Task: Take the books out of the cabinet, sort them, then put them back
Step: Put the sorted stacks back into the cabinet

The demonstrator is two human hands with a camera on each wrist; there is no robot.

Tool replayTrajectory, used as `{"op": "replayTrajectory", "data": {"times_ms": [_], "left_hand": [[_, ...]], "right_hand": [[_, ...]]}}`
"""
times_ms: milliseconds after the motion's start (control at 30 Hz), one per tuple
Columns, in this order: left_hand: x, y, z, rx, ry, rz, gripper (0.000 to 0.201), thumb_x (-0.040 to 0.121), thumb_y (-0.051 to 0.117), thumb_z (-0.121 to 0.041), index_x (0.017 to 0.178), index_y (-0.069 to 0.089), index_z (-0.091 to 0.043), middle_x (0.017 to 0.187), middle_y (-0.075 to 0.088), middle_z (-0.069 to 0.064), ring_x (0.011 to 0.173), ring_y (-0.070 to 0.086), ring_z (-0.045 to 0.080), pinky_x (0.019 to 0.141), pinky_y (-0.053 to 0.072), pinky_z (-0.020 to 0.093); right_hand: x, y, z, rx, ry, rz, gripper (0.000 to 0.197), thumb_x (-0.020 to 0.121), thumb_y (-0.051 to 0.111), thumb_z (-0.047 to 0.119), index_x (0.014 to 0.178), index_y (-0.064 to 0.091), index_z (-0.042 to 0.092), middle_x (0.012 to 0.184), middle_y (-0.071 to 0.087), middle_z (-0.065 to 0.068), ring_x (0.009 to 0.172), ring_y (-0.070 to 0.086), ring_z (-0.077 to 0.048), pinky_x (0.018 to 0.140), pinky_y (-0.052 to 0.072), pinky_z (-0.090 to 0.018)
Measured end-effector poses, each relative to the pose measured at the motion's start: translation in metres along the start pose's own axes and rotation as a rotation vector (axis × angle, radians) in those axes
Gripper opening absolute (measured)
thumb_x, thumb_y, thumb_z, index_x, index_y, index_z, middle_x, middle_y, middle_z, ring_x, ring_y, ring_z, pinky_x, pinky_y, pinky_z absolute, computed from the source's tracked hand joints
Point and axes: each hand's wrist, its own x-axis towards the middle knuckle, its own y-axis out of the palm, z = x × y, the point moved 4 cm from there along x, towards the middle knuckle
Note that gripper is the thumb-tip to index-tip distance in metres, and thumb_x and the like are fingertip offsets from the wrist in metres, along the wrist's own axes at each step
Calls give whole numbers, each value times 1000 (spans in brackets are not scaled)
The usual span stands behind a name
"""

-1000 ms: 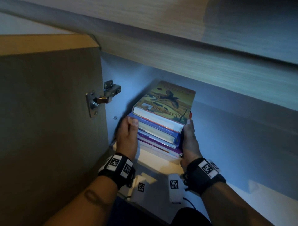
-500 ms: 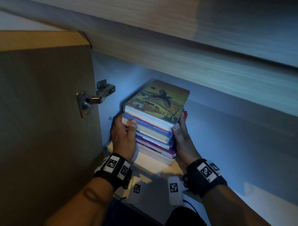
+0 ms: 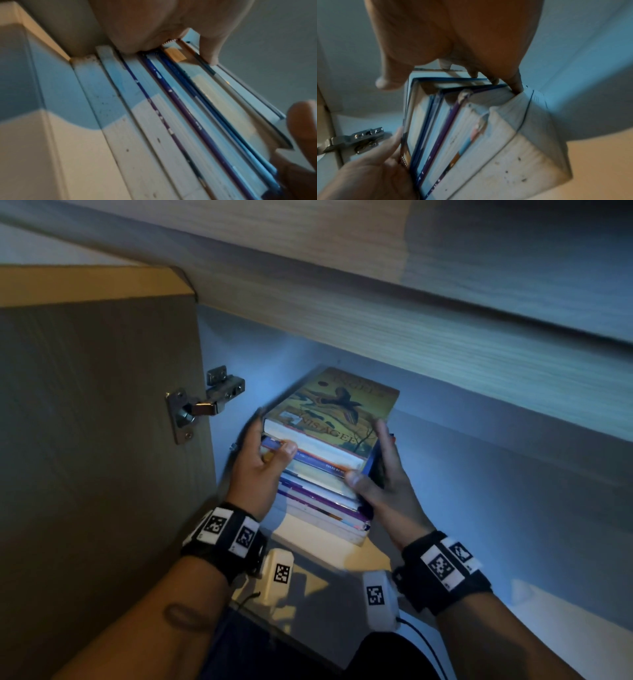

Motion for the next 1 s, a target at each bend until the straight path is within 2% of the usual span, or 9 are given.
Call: {"op": "replayTrajectory", "data": {"times_ms": [67, 167, 300, 367, 467, 600, 733, 900, 1000], "left_hand": [[-1, -5, 2, 4, 27, -56, 43, 92, 66, -16, 132, 53, -26, 124, 68, -4, 115, 66, 15, 100, 54, 47], [-4, -7, 3, 73, 64, -109, 45, 86, 67, -31, 128, 53, -31, 122, 67, -7, 116, 64, 12, 102, 51, 43], [-12, -1, 4, 145, 23, -44, 45, 97, 60, -33, 138, 45, -25, 123, 65, -1, 102, 65, -3, 82, 56, 22], [-14, -2, 3, 174, 10, -12, 46, 96, 61, -37, 137, 44, -28, 124, 65, -3, 105, 65, 3, 86, 58, 32], [-11, -9, 6, 222, -20, 25, 57, 85, 64, -54, 136, 45, -40, 127, 65, -9, 116, 63, 16, 98, 53, 51], [-9, -11, 11, 256, -37, 16, 64, 81, 63, -67, 136, 43, -44, 128, 64, -10, 117, 63, 19, 98, 52, 53], [-9, -9, 10, 228, -11, 16, 56, 85, 59, -56, 136, 43, -38, 127, 63, -8, 116, 62, 15, 99, 52, 49], [-12, -2, 8, 143, -6, 2, 53, 93, 60, -37, 141, 38, -30, 129, 61, -2, 115, 63, 18, 87, 59, 33], [-13, -1, 7, 85, -15, 7, 55, 89, 60, -41, 139, 39, -31, 130, 61, 0, 117, 63, 20, 94, 56, 49]], "right_hand": [[-3, -2, 6, 85, -20, -34, 77, 93, 73, 17, 157, 32, 27, 155, 42, 15, 135, 46, 13, 112, 46, -23], [-6, -5, 2, 155, -12, -28, 73, 90, 70, -4, 150, 37, 20, 150, 43, 10, 120, 53, 20, 91, 48, -5], [-10, -5, -15, 140, 42, -102, 96, 77, 86, 44, 155, 30, 46, 166, 21, 15, 150, 36, -11, 114, 47, -40], [-14, 0, -32, 186, 93, -85, 101, 73, 86, 58, 152, 24, 61, 168, 15, 21, 152, 33, -15, 116, 41, -51], [-22, 4, -48, 179, 146, -28, 107, 73, 89, 49, 150, 18, 66, 165, 24, 26, 149, 40, -15, 119, 34, -47], [-24, 3, -53, -28, 161, -16, 102, 80, 83, 42, 150, 14, 67, 161, 31, 29, 147, 39, -5, 121, 35, -48], [-21, 9, -60, -96, 189, -52, 101, 72, 75, 73, 151, 13, 66, 164, 28, 22, 155, 25, -11, 124, 28, -51], [-16, 11, -68, -176, 154, -55, 95, 76, 69, 76, 154, 17, 60, 163, 30, 19, 156, 22, -18, 123, 27, -55], [-17, 11, -67, -202, 143, -58, 97, 74, 65, 80, 155, 16, 58, 164, 30, 17, 156, 21, -19, 123, 27, -56]]}}
